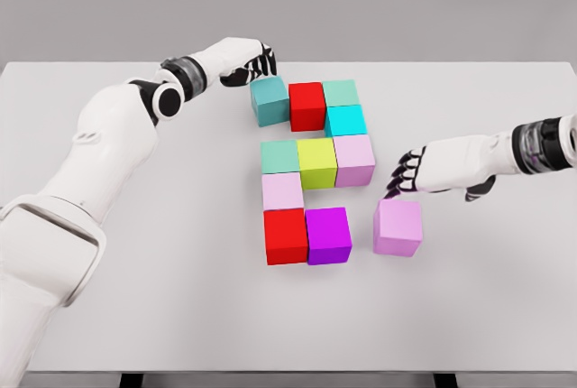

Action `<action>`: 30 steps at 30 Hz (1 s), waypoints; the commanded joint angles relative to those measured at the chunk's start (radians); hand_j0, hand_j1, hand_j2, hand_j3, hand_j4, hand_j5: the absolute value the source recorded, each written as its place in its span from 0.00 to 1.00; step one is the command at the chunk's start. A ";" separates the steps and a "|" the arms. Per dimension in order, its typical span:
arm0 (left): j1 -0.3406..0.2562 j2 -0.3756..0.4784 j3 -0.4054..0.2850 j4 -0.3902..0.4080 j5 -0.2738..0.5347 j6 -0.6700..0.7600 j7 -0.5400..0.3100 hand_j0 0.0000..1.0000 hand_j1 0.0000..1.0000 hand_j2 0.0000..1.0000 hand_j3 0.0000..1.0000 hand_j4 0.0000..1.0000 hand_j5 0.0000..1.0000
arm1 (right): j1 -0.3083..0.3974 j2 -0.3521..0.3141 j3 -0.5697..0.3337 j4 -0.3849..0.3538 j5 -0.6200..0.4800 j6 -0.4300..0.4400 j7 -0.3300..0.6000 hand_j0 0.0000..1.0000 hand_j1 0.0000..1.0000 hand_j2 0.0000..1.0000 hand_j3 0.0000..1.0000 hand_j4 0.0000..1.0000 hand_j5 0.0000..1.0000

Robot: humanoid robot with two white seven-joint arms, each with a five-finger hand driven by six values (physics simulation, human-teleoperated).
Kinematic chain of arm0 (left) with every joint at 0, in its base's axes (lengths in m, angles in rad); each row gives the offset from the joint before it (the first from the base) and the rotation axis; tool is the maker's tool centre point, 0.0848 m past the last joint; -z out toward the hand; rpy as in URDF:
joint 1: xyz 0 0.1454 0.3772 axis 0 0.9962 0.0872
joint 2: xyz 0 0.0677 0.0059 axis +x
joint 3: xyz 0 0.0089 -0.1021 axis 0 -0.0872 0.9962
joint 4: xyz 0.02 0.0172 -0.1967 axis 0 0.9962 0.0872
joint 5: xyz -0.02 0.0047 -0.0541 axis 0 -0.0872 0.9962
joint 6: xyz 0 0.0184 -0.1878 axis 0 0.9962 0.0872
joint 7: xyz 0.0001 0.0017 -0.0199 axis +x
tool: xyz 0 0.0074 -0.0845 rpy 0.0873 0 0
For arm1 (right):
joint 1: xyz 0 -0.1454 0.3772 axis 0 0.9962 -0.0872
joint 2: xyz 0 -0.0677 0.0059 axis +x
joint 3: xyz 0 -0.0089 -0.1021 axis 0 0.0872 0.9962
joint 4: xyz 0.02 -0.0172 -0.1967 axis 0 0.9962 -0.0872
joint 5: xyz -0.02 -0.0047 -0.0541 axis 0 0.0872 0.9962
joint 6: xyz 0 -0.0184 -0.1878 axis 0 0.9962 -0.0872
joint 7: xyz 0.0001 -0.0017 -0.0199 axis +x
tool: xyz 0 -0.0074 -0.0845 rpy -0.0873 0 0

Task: Assemble the squares on the desktop into the number 2

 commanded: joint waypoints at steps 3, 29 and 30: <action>0.000 -0.002 0.002 0.000 -0.022 0.004 0.001 0.47 0.47 0.47 0.47 0.47 0.47 | -0.002 0.007 -0.004 0.070 0.001 0.002 0.000 1.00 1.00 1.00 1.00 1.00 1.00; -0.008 0.010 -0.041 -0.011 -0.018 -0.010 -0.032 0.51 0.51 0.51 0.51 0.51 0.51 | -0.034 -0.060 0.043 0.073 0.078 0.002 0.000 0.11 0.11 0.11 0.11 0.11 0.11; -0.008 0.010 -0.041 -0.011 -0.018 -0.017 -0.033 0.51 0.51 0.51 0.51 0.51 0.51 | -0.032 -0.060 0.043 0.075 0.089 0.002 0.000 0.11 0.11 0.11 0.11 0.11 0.11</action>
